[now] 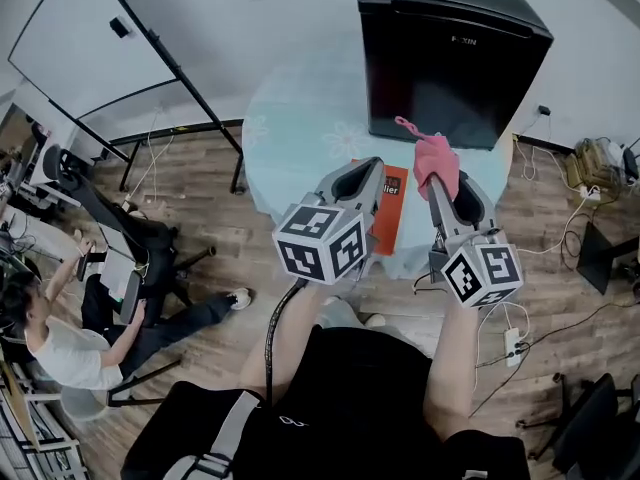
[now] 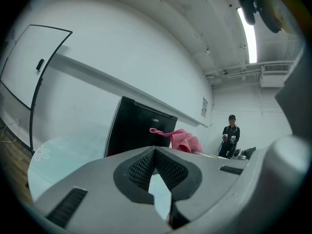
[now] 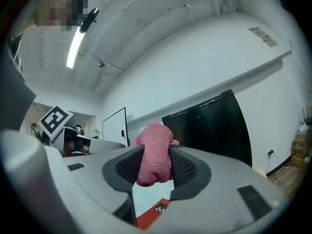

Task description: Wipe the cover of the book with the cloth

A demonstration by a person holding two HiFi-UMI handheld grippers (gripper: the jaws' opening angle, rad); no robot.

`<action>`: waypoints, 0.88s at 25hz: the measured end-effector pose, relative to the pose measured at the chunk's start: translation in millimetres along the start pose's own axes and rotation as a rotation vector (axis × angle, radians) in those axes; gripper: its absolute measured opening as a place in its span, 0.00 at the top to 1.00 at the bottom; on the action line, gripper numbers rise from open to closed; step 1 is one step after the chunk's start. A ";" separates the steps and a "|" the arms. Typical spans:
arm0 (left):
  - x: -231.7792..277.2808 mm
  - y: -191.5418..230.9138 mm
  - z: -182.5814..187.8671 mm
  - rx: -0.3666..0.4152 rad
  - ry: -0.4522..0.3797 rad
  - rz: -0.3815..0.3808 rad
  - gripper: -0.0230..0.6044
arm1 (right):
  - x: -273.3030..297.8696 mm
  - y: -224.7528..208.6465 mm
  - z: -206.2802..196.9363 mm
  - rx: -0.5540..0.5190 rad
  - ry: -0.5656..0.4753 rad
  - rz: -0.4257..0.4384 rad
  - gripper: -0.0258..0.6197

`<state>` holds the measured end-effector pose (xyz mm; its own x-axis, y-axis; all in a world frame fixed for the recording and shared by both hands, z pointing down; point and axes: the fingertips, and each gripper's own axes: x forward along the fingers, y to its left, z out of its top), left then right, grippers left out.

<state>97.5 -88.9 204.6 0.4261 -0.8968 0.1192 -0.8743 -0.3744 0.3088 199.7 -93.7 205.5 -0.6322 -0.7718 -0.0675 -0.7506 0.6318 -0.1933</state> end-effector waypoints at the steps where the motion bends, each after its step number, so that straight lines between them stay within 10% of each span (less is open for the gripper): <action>1: 0.7 -2.7 2.2 0.000 -0.008 -0.008 0.94 | 0.8 1.5 5.1 -0.016 -0.002 0.005 0.73; 22: 11.7 -8.1 18.8 0.062 -0.101 0.025 0.94 | 12.9 14.6 42.1 -0.180 -0.038 0.037 0.73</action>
<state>105.1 -100.8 185.7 0.3811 -0.9241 0.0297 -0.8984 -0.3626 0.2478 188.7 -97.5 160.6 -0.6552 -0.7475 -0.1092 -0.7511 0.6601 -0.0121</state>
